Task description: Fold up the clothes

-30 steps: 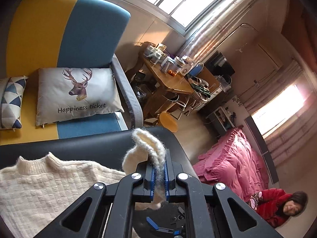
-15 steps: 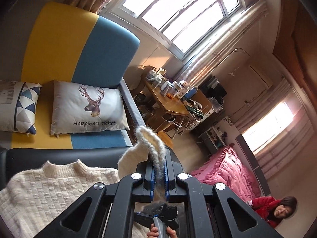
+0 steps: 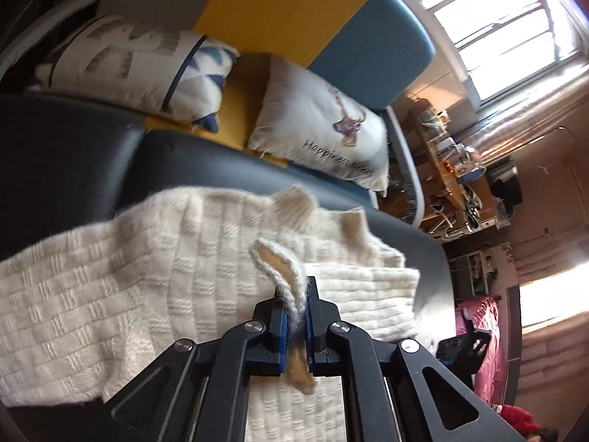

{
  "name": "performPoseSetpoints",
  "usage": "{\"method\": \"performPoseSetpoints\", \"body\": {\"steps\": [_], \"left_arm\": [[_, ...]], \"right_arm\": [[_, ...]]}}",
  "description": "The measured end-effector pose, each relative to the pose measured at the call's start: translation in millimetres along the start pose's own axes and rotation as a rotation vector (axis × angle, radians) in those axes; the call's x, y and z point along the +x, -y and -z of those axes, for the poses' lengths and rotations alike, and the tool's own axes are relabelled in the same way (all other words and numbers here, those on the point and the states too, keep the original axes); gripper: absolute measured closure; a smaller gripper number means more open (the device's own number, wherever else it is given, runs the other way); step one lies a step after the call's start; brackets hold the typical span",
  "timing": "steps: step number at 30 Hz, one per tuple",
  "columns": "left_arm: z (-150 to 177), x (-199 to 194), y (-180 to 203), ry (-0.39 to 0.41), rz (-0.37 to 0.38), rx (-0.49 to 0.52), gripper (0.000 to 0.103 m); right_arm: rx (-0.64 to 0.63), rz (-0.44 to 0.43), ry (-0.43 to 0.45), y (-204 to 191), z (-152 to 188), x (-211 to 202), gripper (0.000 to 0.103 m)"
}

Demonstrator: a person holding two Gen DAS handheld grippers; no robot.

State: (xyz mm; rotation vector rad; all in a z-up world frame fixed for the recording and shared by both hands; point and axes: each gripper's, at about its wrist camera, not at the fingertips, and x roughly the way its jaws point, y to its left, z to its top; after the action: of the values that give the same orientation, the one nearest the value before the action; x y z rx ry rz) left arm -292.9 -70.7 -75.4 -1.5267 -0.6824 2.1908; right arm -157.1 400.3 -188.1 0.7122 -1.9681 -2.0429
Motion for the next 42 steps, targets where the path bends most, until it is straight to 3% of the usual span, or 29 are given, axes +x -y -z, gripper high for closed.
{"method": "performPoseSetpoints", "body": {"steps": [3, 7, 11, 12, 15, 17, 20, 24, 28, 33, 36, 39, 42], "left_arm": [[11.8, 21.4, -33.6, -0.041, -0.029, -0.059, 0.096], [19.0, 31.9, -62.2, -0.068, -0.022, -0.129, 0.096], [20.8, 9.1, -53.3, -0.031, 0.012, -0.083, 0.095], [20.8, 5.4, -50.9, -0.029, 0.004, -0.074, 0.095], [23.5, 15.8, -57.3, -0.062, -0.101, -0.061, 0.095], [27.3, 24.8, -69.3, -0.094, -0.112, -0.083, 0.089], [30.4, 16.8, -82.7, -0.108, -0.007, -0.166, 0.082], [28.7, -15.3, -86.4, -0.019, -0.078, -0.174, 0.082], [31.0, -36.5, -75.2, 0.065, -0.037, -0.164, 0.062], [41.1, -18.0, -30.0, 0.054, 0.002, -0.033, 0.059], [41.8, 6.6, -5.0, 0.036, -0.033, 0.046, 0.058], [43.5, 24.8, 5.2, 0.022, -0.057, 0.084, 0.058], [45.2, 42.9, 15.3, 0.008, -0.081, 0.122, 0.058]], "right_arm": [[-0.089, 0.119, -0.022, -7.7, 4.8, 7.2, 0.009], [-0.184, 0.25, -0.067, -17.1, 10.5, 20.1, 0.01], [-0.417, 0.377, -0.07, -46.3, 20.0, 20.9, 0.01], [-0.458, 0.396, -0.072, -49.9, 22.4, 20.6, 0.01], [-0.405, 0.45, -0.133, -32.7, 22.4, 26.8, 0.01], [-0.409, 0.441, -0.144, -26.7, 24.0, 25.3, 0.01], [-0.392, 0.426, -0.161, -23.6, 21.2, 20.1, 0.01], [-0.325, 0.384, -0.198, -26.3, 10.5, 2.6, 0.01], [-0.319, 0.335, -0.162, -39.5, 3.7, -30.3, 0.01], [-0.243, 0.214, -0.191, -48.7, 7.0, -30.0, 0.01], [-0.235, 0.157, -0.211, -55.6, 10.2, -5.7, 0.01], [-0.26, 0.199, -0.235, -51.3, 7.8, 25.6, 0.01], [-0.32, 0.363, -0.211, -33.0, 3.3, 28.9, 0.014]]}}
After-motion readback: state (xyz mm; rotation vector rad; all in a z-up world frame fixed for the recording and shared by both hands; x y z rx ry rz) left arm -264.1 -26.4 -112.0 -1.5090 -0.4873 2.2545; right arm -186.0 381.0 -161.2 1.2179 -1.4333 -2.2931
